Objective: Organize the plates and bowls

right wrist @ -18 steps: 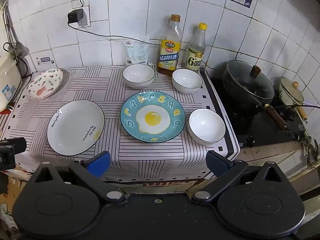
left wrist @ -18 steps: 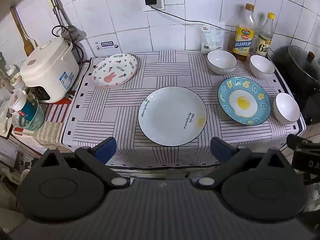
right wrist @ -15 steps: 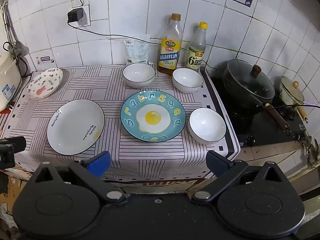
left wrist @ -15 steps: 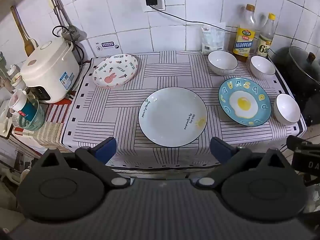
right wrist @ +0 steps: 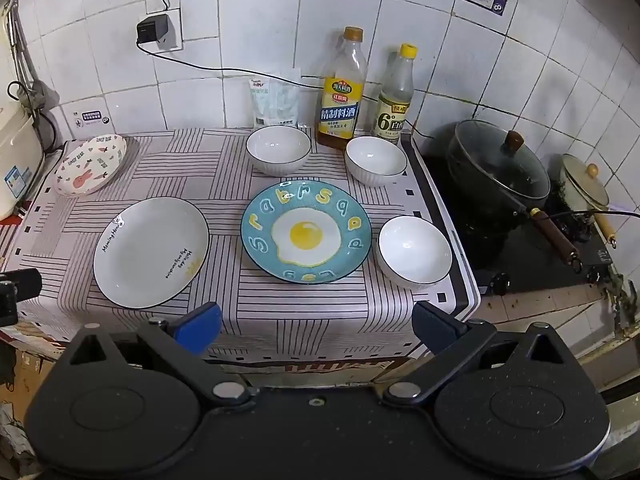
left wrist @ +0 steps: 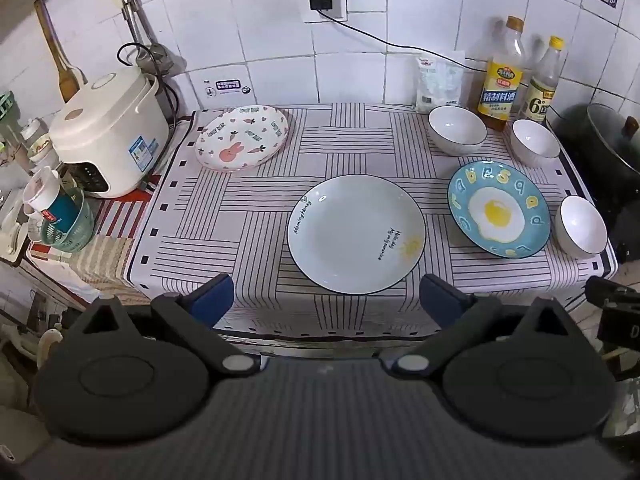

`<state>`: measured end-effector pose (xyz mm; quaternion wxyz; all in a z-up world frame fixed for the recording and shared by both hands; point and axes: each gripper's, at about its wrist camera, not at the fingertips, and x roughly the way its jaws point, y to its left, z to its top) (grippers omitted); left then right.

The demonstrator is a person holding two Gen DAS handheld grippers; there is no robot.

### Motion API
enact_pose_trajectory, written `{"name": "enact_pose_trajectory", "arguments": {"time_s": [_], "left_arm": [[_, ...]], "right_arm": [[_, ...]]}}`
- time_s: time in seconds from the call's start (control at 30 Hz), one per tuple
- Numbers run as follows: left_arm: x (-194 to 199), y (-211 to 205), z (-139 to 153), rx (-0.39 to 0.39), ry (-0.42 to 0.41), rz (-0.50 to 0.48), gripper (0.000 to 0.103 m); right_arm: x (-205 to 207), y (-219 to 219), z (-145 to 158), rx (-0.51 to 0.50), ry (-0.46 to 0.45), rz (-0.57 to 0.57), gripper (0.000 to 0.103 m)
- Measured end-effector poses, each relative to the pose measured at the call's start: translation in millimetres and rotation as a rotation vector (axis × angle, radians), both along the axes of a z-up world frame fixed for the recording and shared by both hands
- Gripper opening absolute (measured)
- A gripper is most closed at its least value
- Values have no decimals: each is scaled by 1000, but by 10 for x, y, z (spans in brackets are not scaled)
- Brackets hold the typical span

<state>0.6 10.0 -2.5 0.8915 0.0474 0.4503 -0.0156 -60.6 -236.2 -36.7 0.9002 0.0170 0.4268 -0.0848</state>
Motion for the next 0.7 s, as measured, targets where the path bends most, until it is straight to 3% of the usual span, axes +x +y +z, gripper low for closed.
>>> {"name": "enact_pose_trajectory", "arguments": {"time_s": [0.7], "left_arm": [[-58,2,-54,9,32,-36,101]], "right_arm": [[-35,26,56,-23,-27,12,102]]}}
